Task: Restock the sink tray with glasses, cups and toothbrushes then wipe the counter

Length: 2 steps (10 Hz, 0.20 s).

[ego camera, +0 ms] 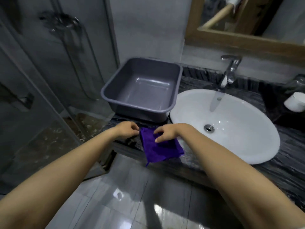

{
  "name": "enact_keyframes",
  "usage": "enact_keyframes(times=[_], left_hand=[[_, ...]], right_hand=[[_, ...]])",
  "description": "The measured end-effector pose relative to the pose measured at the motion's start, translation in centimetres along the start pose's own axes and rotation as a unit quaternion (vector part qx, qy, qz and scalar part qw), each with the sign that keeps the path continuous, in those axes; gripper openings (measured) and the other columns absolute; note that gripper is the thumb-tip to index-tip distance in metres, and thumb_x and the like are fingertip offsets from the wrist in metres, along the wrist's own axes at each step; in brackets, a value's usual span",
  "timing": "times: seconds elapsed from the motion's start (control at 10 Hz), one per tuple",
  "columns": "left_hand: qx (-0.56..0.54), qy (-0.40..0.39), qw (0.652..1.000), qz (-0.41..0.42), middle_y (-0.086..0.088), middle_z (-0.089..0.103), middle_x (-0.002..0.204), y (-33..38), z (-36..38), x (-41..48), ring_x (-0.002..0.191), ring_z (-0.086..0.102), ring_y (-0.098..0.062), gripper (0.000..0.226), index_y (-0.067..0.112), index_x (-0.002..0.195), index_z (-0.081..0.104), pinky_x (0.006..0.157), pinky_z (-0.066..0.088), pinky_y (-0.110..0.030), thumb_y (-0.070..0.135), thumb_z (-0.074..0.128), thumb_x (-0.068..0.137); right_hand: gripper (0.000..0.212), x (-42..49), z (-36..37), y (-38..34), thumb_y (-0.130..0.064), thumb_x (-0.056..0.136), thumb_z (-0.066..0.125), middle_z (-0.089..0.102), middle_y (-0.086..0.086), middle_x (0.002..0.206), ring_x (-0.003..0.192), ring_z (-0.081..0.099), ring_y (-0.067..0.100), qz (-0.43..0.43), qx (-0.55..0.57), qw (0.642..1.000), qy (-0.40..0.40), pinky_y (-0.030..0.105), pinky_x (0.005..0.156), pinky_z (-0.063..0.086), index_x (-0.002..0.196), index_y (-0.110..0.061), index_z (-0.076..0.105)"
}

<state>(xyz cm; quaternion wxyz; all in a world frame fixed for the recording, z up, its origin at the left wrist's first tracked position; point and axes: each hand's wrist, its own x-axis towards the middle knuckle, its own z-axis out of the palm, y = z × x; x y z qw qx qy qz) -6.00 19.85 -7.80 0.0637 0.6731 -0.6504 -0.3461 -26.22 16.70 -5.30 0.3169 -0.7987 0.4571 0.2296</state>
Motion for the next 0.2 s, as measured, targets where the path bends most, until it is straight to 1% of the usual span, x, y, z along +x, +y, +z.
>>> enact_keyframes(times=[0.1, 0.2], left_hand=[[0.109, -0.104, 0.989, 0.003, -0.012, 0.068, 0.113, 1.4, -3.9, -1.0, 0.097, 0.063, -0.02, 0.031, 0.012, 0.111, 0.063, 0.088, 0.047, -0.028, 0.032, 0.053, 0.089], [0.142, -0.151, 0.977, -0.039, -0.005, 0.064, 0.117, 3.0, -7.6, -2.3, 0.105, 0.061, -0.022, 0.046, 0.015, 0.122, 0.055, 0.099, 0.047, -0.039, 0.046, 0.045, 0.09]], right_hand=[[0.055, -1.2, -4.0, -2.4, -0.039, 0.092, 0.054, 0.045, 0.006, 0.146, 0.13, 0.047, 0.025, 0.046, 0.014, 0.994, -0.095, 0.032, 0.091, 0.046, 0.14, -0.015, 0.045], [0.054, -2.8, -8.3, -4.0, -0.04, 0.094, 0.051, 0.042, 0.003, 0.148, 0.126, 0.049, 0.029, 0.055, 0.085, 0.986, -0.131, 0.043, 0.099, 0.041, 0.141, -0.017, 0.041]])
